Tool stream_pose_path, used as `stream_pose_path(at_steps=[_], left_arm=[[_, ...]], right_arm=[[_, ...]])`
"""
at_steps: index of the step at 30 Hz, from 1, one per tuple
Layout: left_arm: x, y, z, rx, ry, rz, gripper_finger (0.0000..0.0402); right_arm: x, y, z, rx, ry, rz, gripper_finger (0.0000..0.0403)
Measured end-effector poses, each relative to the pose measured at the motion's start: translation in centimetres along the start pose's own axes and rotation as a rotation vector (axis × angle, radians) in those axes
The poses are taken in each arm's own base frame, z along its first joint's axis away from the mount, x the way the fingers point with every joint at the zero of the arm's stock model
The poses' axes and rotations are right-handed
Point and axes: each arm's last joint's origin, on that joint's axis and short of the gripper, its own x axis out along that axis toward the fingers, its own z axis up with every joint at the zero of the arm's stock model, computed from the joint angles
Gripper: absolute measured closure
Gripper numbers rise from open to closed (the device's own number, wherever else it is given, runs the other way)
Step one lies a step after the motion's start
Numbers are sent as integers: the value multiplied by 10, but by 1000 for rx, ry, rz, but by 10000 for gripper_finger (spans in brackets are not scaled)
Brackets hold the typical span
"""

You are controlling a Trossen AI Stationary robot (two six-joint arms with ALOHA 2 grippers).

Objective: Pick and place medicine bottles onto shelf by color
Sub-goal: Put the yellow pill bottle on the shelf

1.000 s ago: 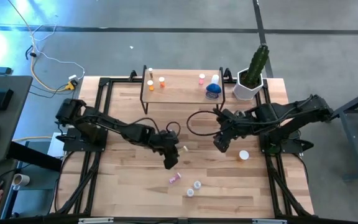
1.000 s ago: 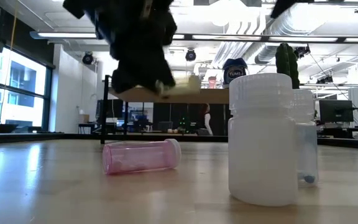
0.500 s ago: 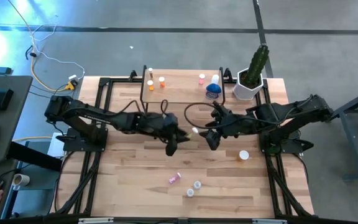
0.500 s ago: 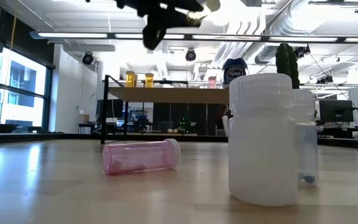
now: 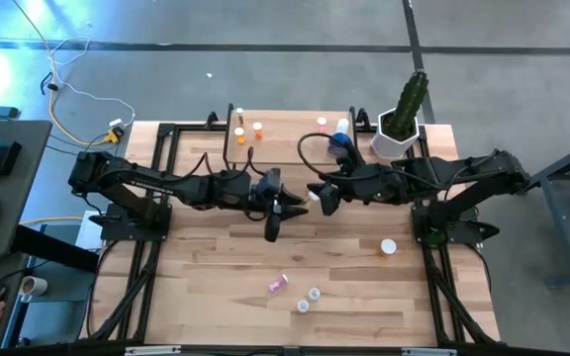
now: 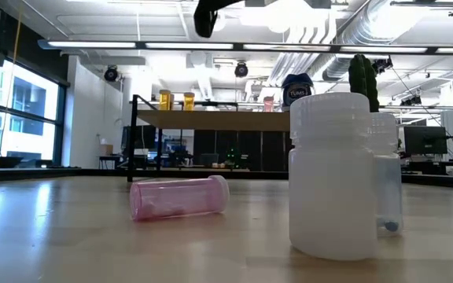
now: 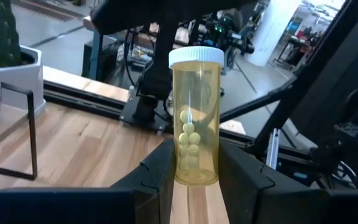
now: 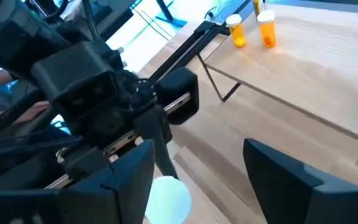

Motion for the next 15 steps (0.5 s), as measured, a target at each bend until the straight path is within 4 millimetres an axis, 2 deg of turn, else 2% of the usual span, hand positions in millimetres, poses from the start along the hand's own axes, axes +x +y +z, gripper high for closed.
stream_pose_path(at_steps=[15], left_arm=[[0, 11, 7, -27, -64, 86, 309]], right_arm=[[2, -3, 3, 21, -5, -11, 167]])
